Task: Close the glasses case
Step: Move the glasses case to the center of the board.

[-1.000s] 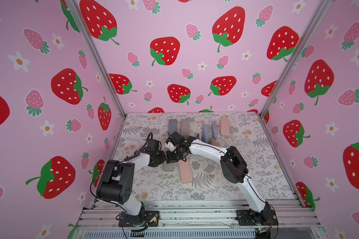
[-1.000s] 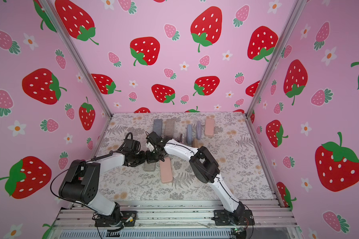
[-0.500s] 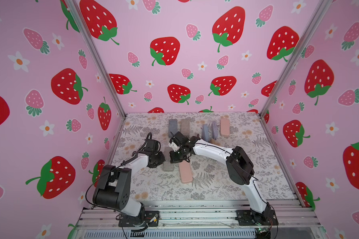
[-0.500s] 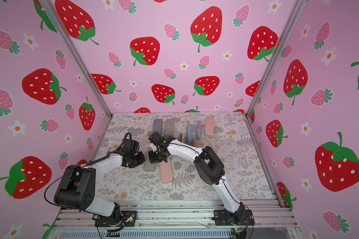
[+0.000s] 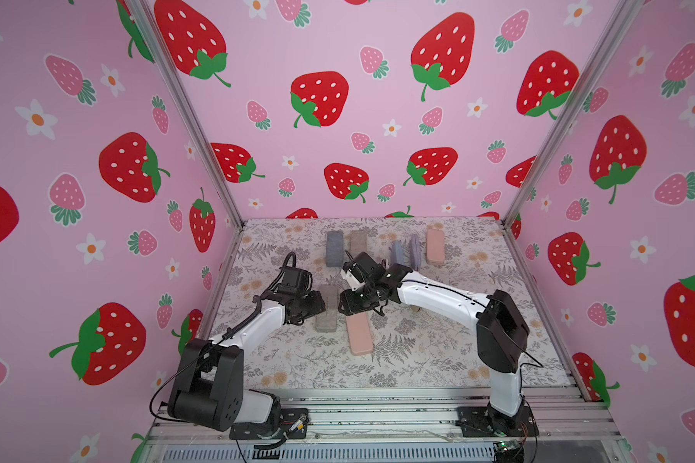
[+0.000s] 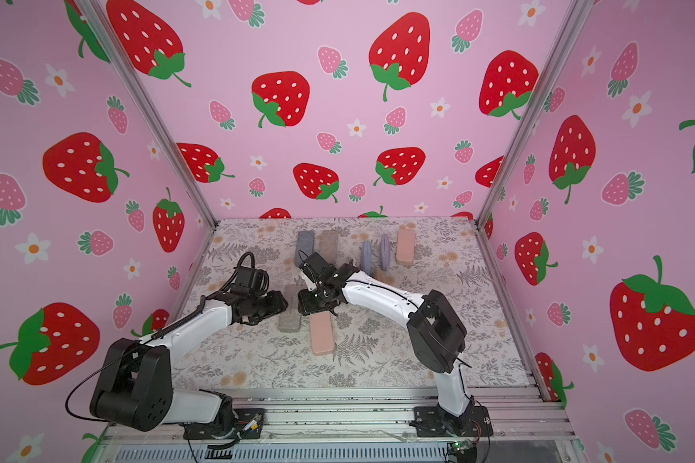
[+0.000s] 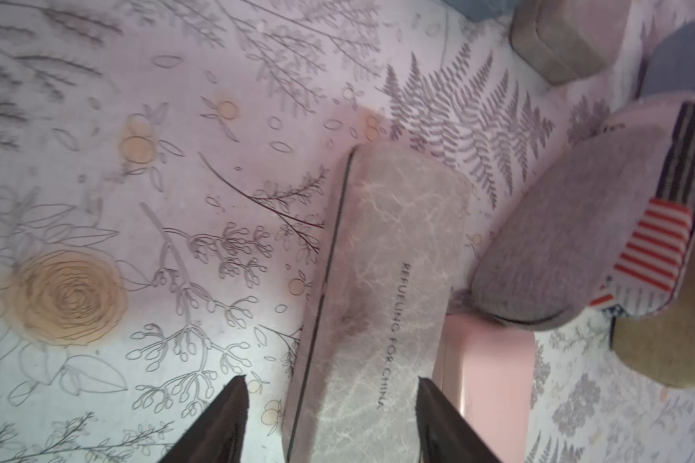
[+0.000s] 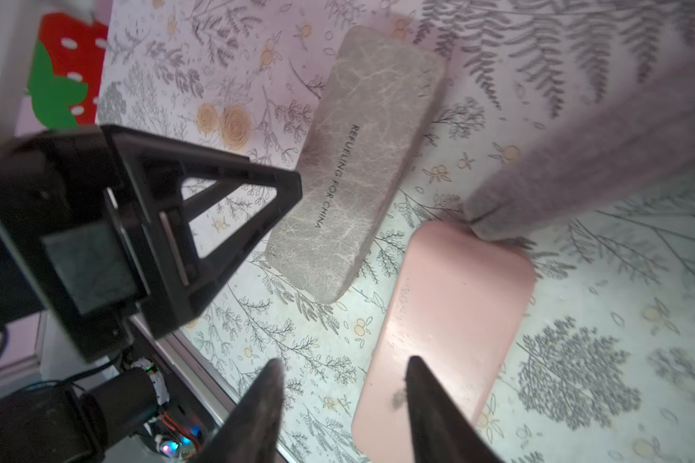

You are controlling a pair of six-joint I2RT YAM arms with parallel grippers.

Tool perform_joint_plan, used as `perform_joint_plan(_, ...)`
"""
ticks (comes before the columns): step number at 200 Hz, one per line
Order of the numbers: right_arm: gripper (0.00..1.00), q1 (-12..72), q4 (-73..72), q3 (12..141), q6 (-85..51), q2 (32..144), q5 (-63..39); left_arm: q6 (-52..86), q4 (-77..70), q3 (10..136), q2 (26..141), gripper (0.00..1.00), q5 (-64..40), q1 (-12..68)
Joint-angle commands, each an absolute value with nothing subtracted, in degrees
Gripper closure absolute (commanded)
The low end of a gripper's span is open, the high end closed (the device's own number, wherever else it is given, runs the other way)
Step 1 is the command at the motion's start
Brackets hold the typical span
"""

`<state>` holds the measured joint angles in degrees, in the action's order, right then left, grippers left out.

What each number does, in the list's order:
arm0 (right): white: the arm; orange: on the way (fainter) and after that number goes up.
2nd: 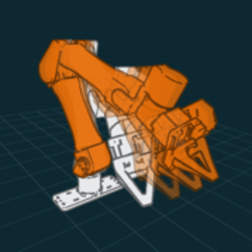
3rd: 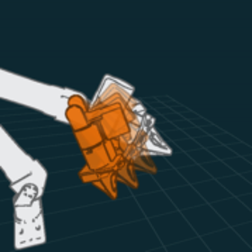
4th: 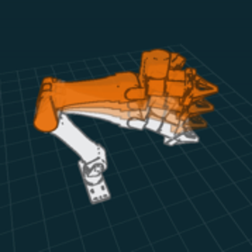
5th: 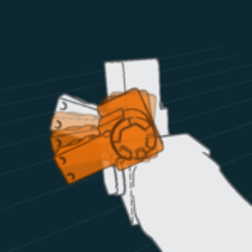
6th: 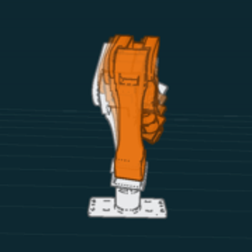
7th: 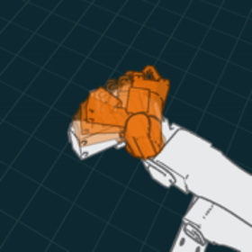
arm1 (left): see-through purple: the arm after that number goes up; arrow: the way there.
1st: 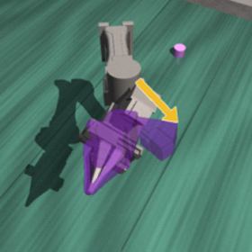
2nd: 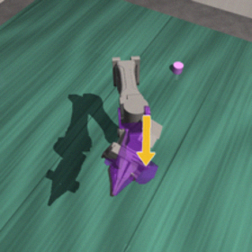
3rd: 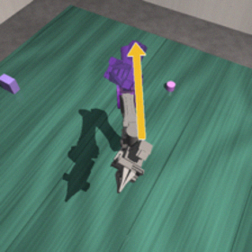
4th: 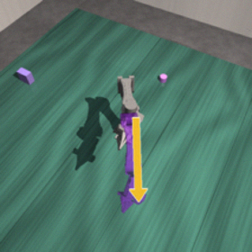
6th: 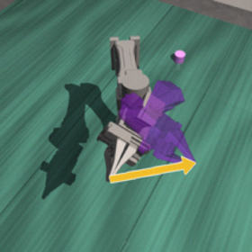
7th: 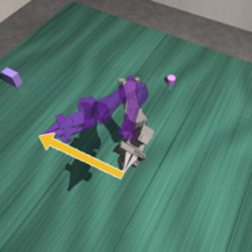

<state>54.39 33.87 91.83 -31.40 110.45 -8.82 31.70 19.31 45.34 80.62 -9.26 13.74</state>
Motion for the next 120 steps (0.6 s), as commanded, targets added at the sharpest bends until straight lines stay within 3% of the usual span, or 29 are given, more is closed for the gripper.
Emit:
perform_joint_plan(1, 0.31, 54.6, 36.1, 89.0, -30.2, 106.2, -2.7, 30.6, 18.4, 46.9, 82.6, 0.27, -13.3, 15.9)
perform_joint_plan(24, 0.15, 54.6, 36.8, 85.7, -30.5, 102.8, 0.6, 30.5, 18.1, 48.2, 85.0, 0.21, -13.1, 17.4)
perform_joint_plan(36, 0.00, 54.6, 37.1, 84.0, -31.5, 100.9, 2.9, 30.3, 18.3, 49.2, 86.5, 0.17, -12.8, 18.0)
perform_joint_plan(76, 0.01, 54.3, 37.8, 79.0, -34.2, 96.2, 8.2, 29.7, 20.5, 52.5, 91.0, 0.00, -9.2, 20.0)
perform_joint_plan(120, 0.01, 54.3, 37.1, 75.3, -35.2, 95.1, 6.2, 30.7, 20.3, 52.9, 94.5, 0.01, -8.2, 20.1)
